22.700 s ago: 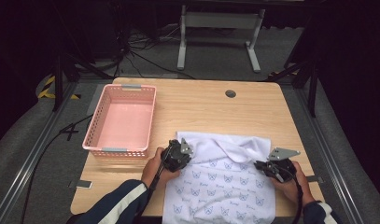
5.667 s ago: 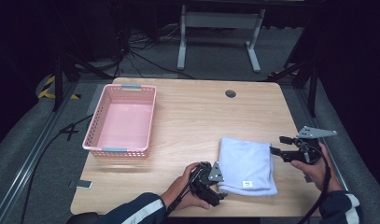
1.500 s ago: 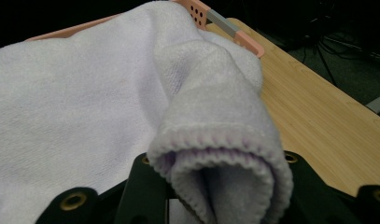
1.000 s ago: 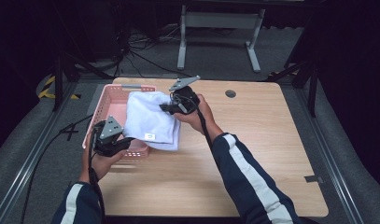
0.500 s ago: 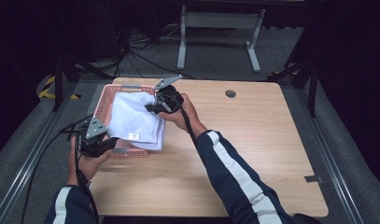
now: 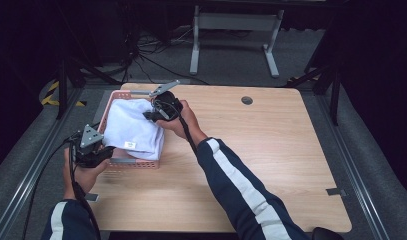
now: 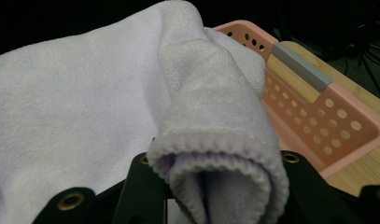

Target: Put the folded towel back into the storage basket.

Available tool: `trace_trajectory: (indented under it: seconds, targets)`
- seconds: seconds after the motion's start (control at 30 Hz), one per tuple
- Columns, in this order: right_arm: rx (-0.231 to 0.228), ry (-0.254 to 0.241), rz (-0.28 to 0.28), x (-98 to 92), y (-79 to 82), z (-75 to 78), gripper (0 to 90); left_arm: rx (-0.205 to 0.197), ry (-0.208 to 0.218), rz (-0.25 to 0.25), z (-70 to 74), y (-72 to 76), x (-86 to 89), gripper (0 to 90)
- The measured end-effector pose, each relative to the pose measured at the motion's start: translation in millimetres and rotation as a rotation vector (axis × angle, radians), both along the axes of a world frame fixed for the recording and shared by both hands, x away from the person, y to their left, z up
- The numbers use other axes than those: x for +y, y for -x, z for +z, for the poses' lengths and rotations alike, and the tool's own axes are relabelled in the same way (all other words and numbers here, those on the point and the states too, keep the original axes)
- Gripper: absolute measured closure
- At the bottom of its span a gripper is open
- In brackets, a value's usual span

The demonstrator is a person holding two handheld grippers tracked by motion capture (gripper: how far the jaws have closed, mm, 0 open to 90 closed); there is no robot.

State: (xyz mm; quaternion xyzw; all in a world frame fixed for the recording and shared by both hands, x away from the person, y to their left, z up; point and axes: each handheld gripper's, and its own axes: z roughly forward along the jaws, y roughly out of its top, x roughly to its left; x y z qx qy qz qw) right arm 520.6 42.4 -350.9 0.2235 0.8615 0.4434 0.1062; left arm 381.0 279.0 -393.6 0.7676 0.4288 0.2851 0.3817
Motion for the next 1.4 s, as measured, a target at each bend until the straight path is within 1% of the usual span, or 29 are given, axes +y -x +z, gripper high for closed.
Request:
trace_trajectory:
  seconds: [0.03, 0.07, 0.1, 0.13, 0.2, 0.23, 0.27, 0.33, 0.37, 0.43, 0.47, 0.53, 0.57, 0.63, 0.67, 0.7, 0.77, 0.87, 0.97, 1.0, 1.03, 1.13, 1.17, 1.2, 1.23, 1.27, 1.3, 1.33, 1.4]
  targets:
    - [-0.001, 0.004, 0.002, 2.9, -1.1, 0.0, 67.7, 0.004, 0.003, 0.017, -1.5, -1.3, 2.5, 67.1]
    - [-0.001, 0.004, 0.002, 2.9, -1.1, 0.0, 67.7, 0.004, 0.003, 0.017, -1.5, -1.3, 2.5, 67.1]
    - [0.002, 0.008, -0.001, 8.2, -3.7, -0.4, 67.5, 0.004, 0.004, 0.021, -2.8, -2.3, 3.5, 67.0]
    - [0.004, 0.01, -0.004, 10.8, -4.8, -1.2, 67.4, 0.011, 0.006, 0.036, -6.1, -4.4, 5.4, 66.9]
    - [0.009, 0.017, -0.007, 15.2, -6.9, -3.7, 65.8, 0.027, 0.004, 0.042, -9.8, -6.3, 7.4, 66.7]
    - [0.009, 0.022, -0.01, 16.9, -7.8, -5.7, 63.3, 0.027, 0.004, 0.042, -9.8, -6.3, 7.4, 66.2]
    - [0.009, 0.022, -0.01, 16.9, -7.8, -5.7, 63.3, 0.031, -0.001, 0.048, -11.4, -7.3, 8.3, 66.2]
    - [0.013, 0.034, -0.03, 18.5, -9.4, -10.3, 57.0, 0.055, -0.005, 0.062, -15.4, -8.5, 9.3, 64.4]
    - [0.016, 0.048, -0.035, 18.3, -10.3, -12.4, 54.7, 0.061, -0.003, 0.062, -17.6, -9.1, 9.8, 62.5]
    - [0.016, 0.083, -0.047, 17.9, -11.5, -16.3, 47.0, 0.081, -0.004, 0.071, -20.5, -9.8, 10.1, 56.7]
    - [0.007, 0.109, -0.062, 16.0, -11.8, -18.3, 42.2, 0.085, -0.016, 0.069, -21.0, -10.1, 10.1, 48.7]
    - [0.008, 0.118, -0.067, 13.9, -11.6, -18.3, 40.1, 0.091, -0.018, 0.08, -22.2, -9.4, 9.5, 41.7]
    - [0.002, 0.115, -0.064, 11.5, -11.2, -17.8, 36.0, 0.086, -0.003, 0.088, -23.1, -9.4, 9.2, 41.7]
    - [-0.01, 0.13, -0.064, 6.0, -8.6, -15.8, 32.4, 0.099, 0.003, 0.099, -23.1, -7.1, 9.3, 30.4]
    - [-0.015, 0.138, -0.063, 4.0, -7.4, -15.5, 29.6, 0.083, 0.018, 0.096, -24.3, -6.0, 8.9, 26.9]
    - [-0.025, 0.142, -0.065, 2.1, -5.6, -15.3, 28.2, 0.086, 0.018, 0.089, -23.3, -4.1, 8.6, 24.4]
    - [-0.024, 0.148, -0.052, -2.4, -1.4, -15.5, 28.9, 0.065, 0.016, 0.071, -20.5, -0.8, 5.9, 20.7]
    - [-0.037, 0.149, -0.034, -11.2, 7.2, -15.5, 29.4, 0.029, 0.017, 0.039, -14.7, 6.4, -2.3, 20.0]
    - [-0.043, 0.152, -0.012, -21.3, 15.5, -14.6, 29.6, 0.015, 0.012, -0.002, -10.6, 11.7, -11.9, 19.5]
    - [-0.048, 0.154, -0.009, -24.1, 17.4, -14.0, 29.8, 0.009, 0.014, -0.021, -9.0, 13.3, -16.9, 19.5]
    - [-0.058, 0.158, -0.009, -28.6, 20.4, -12.9, 30.0, 0.012, 0.015, -0.029, -7.8, 14.9, -20.4, 19.4]
    - [-0.06, 0.153, -0.008, -40.2, 27.5, -10.0, 30.3, -0.012, 0.024, -0.084, -1.8, 20.1, -34.8, 18.4]
    - [-0.063, 0.15, -0.005, -45.0, 30.6, -9.2, 30.4, -0.018, 0.025, -0.105, 0.4, 21.9, -39.7, 18.1]
    - [-0.068, 0.156, -0.005, -49.9, 33.9, -8.2, 30.4, -0.017, 0.043, -0.129, 2.1, 23.5, -44.5, 17.8]
    - [-0.082, 0.169, -0.003, -60.4, 40.7, -6.2, 30.5, -0.022, 0.042, -0.166, 4.9, 25.5, -53.5, 17.8]
    - [-0.088, 0.173, -0.002, -66.1, 43.5, -5.2, 30.6, -0.021, 0.051, -0.183, 5.8, 26.4, -58.0, 17.5]
    - [-0.088, 0.173, -0.002, -66.1, 43.5, -5.2, 30.6, -0.021, 0.051, -0.183, 5.8, 26.4, -58.0, 17.7]
    - [-0.091, 0.174, -0.003, -72.0, 46.4, -4.1, 30.9, -0.017, 0.061, -0.198, 6.2, 27.8, -62.8, 17.7]
    - [-0.099, 0.177, -0.007, -86.5, 52.3, -2.2, 31.1, -0.022, 0.037, -0.221, 7.2, 31.1, -74.0, 17.8]
